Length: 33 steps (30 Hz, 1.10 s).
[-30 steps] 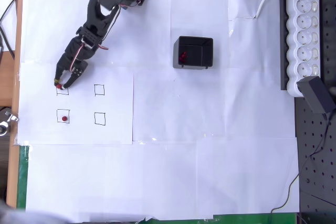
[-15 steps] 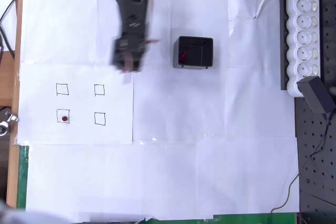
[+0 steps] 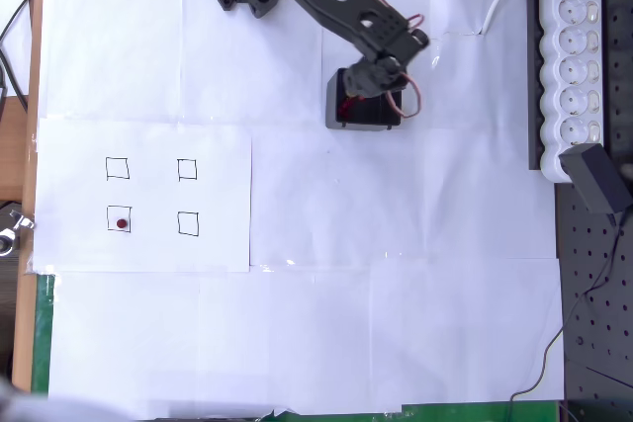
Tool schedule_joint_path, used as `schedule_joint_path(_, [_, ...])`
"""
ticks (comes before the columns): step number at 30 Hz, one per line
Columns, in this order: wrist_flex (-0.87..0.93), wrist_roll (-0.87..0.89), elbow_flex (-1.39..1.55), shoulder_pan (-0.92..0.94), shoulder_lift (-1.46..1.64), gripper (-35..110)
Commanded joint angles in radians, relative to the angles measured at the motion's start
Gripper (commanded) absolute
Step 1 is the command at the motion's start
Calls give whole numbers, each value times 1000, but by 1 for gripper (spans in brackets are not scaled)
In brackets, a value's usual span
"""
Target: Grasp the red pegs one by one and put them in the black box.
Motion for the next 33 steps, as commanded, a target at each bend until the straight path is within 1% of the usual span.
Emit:
schedule_joint_path(1, [-3, -12, 81, -25, 58, 5])
schedule_joint_path(4, [11, -5, 81, -20, 80, 13])
schedule_joint_path(6, [23, 6, 83, -15, 95, 21])
schedule_joint_path(7, [29, 11, 83, -15, 98, 23])
schedule_joint_path(10, [31, 12, 103, -6, 97, 25])
schedule_joint_path(12, [31, 0, 170, 6, 66, 25])
schedule_joint_path(14, [31, -15, 287, 28, -14, 25])
schedule_joint_path(16, [31, -3, 339, 67, -137, 25])
schedule_joint_path(18, [20, 63, 264, 130, -250, 25])
schedule_joint_path(20, [-43, 152, 101, 224, -353, 23])
schedule_joint_path(21, [-114, 196, -15, 291, -407, 22])
schedule_joint_path(23, [-380, 261, -331, 525, -538, 22])
schedule_joint_path(26, [-583, 443, -604, 764, -607, 19])
schedule_joint_path(28, [-739, 558, -736, 910, -611, 19])
schedule_joint_path(30, [-985, 657, -882, 1055, -604, 20])
schedule_joint_path(31, [-1114, 676, -943, 1104, -597, 20])
schedule_joint_path(33, [-1462, 692, -1083, 1190, -540, 20])
